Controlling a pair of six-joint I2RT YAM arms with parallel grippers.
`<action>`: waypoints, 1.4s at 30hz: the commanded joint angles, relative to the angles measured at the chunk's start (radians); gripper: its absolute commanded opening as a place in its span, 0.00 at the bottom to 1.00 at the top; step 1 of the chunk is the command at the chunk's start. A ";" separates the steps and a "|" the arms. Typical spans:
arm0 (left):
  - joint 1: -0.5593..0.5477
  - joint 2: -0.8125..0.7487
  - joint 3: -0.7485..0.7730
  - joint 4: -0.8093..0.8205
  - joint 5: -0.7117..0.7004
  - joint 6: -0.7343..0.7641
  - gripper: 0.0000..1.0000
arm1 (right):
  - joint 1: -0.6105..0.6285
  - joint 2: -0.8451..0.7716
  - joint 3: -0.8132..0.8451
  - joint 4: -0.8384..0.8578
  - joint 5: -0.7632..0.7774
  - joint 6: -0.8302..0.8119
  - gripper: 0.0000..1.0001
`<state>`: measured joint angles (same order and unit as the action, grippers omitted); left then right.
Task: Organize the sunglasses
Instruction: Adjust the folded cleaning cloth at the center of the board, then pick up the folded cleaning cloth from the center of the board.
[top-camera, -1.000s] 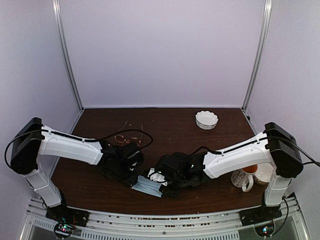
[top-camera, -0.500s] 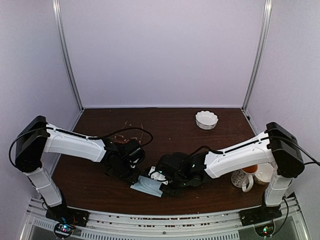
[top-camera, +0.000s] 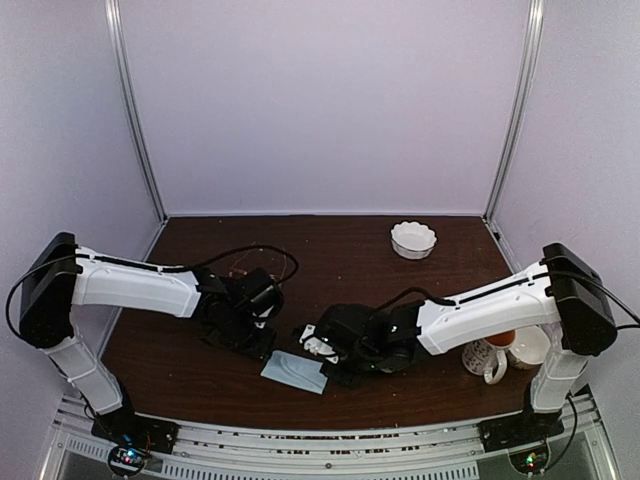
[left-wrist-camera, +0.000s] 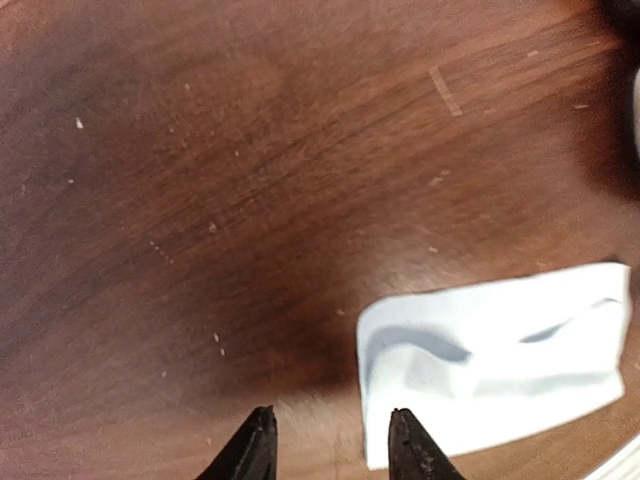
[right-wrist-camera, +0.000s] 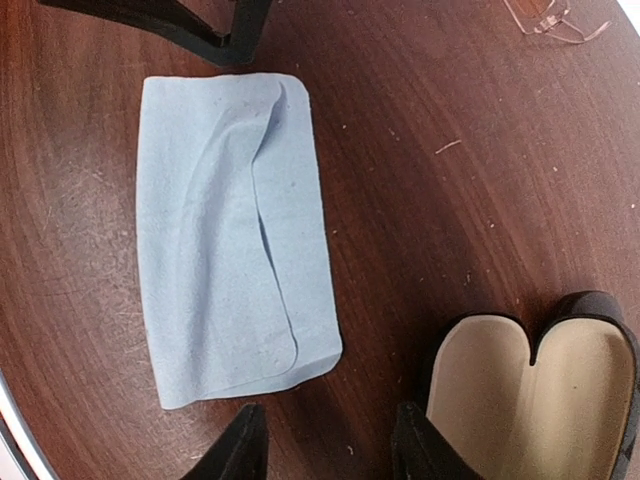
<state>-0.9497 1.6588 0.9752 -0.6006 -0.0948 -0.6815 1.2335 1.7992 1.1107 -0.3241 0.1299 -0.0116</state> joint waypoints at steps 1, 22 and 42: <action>0.003 -0.068 -0.026 -0.030 0.042 -0.020 0.41 | -0.004 -0.054 -0.022 0.037 0.051 0.008 0.43; -0.024 -0.009 -0.098 0.054 0.200 -0.061 0.38 | 0.084 -0.015 -0.054 0.094 -0.111 -0.155 0.31; -0.046 0.016 -0.097 0.089 0.222 -0.091 0.22 | 0.083 -0.012 -0.071 0.126 -0.086 -0.139 0.29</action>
<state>-0.9836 1.6444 0.8906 -0.5442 0.0971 -0.7547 1.3125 1.7889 1.0409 -0.2260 0.0269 -0.1539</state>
